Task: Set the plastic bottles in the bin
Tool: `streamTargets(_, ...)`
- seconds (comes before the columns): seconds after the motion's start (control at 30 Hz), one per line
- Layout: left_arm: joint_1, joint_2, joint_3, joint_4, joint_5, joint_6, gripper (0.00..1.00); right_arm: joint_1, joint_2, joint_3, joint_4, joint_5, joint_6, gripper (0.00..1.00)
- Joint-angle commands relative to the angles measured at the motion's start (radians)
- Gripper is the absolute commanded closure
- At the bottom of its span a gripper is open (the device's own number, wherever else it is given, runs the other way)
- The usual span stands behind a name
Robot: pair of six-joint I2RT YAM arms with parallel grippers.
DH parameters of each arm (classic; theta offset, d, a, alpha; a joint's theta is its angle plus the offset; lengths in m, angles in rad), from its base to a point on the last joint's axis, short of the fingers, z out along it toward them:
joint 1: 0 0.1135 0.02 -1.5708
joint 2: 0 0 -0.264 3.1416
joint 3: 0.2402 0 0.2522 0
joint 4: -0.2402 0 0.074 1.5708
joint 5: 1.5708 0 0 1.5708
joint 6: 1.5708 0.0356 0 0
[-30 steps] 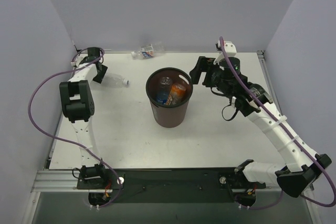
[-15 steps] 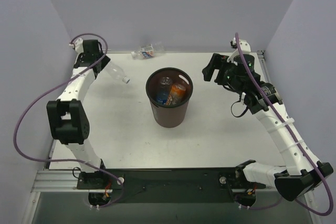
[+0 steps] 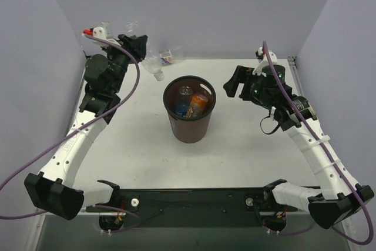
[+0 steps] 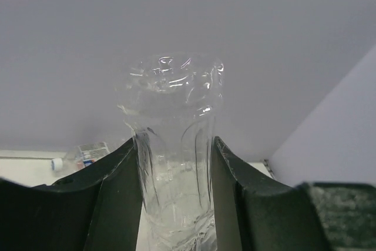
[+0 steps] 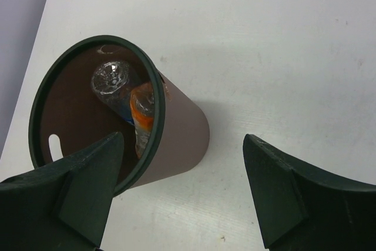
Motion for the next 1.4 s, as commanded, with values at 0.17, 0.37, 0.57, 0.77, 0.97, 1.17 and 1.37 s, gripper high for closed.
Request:
streamTargets(0.17, -0.203, -0.026, -0.117, 0.151, 0.148, 0.274, 0.71, -0.007, -0.079, -0.03, 0.01, -0.002, 0.022, 0.23)
streamTargets(0.37, -0.275, -0.023, -0.159, 0.16, 0.125, 0.331, 0.71, -0.007, -0.108, -0.052, 0.005, 0.01, 0.027, 0.23)
streamTargets(0.57, -0.368, -0.038, -0.267, 0.165, 0.015, 0.4, 0.05, -0.01, -0.126, -0.061, 0.005, 0.025, 0.03, 0.23)
streamTargets(0.77, -0.411, -0.083, -0.201, -0.049, 0.032, 0.445, 0.03, -0.01, -0.139, -0.069, 0.005, 0.047, 0.035, 0.23)
streamTargets(0.97, -0.381, -0.125, -0.114, -0.263, -0.241, 0.218, 0.03, -0.005, -0.117, -0.06, 0.005, 0.03, 0.035, 0.23)
streamTargets(1.17, -0.143, 0.0, 0.046, -0.53, -0.205, -0.059, 0.03, 0.001, -0.109, -0.063, 0.004, 0.009, 0.044, 0.24)
streamTargets(1.37, 0.078, 0.153, 0.067, -0.576, -0.05, -0.389, 0.03, 0.001, -0.111, -0.052, -0.013, 0.005, 0.033, 0.24)
